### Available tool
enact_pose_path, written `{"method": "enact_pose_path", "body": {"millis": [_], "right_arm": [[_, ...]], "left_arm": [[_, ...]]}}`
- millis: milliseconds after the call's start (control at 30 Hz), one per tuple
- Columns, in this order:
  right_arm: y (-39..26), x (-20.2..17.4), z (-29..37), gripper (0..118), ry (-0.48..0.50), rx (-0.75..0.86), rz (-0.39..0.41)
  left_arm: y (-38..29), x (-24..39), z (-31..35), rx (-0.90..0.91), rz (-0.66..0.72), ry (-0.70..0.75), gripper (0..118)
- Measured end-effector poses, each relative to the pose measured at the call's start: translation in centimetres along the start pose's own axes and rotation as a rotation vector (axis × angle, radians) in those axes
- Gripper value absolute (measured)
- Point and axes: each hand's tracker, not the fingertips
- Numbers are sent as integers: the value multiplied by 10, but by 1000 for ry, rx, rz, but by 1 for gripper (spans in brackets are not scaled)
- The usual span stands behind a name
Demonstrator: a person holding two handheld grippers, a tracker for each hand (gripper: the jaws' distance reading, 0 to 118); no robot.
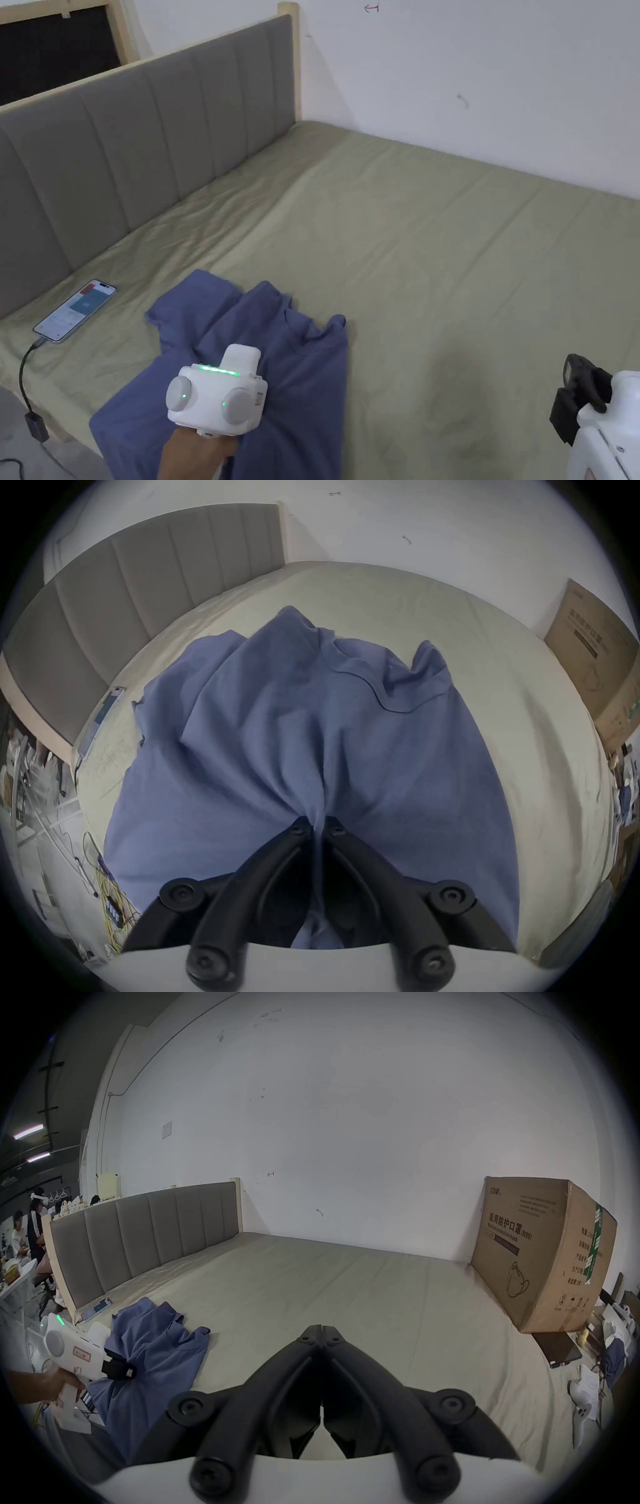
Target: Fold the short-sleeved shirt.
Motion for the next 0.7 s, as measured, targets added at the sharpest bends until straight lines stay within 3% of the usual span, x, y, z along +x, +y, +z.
{"method": "enact_pose_path", "body": {"millis": [133,233,700], "right_arm": [[2,14,11,0,-3,18,-12],[4,24,16,0,-11,30,-26],[20,94,87,0,-119,156,-75]], "left_arm": [[9,-11,41,101,137,-123,4],[21,-8,84,170,147,-204,4],[118,145,251,504,-127,-525,4]]}}
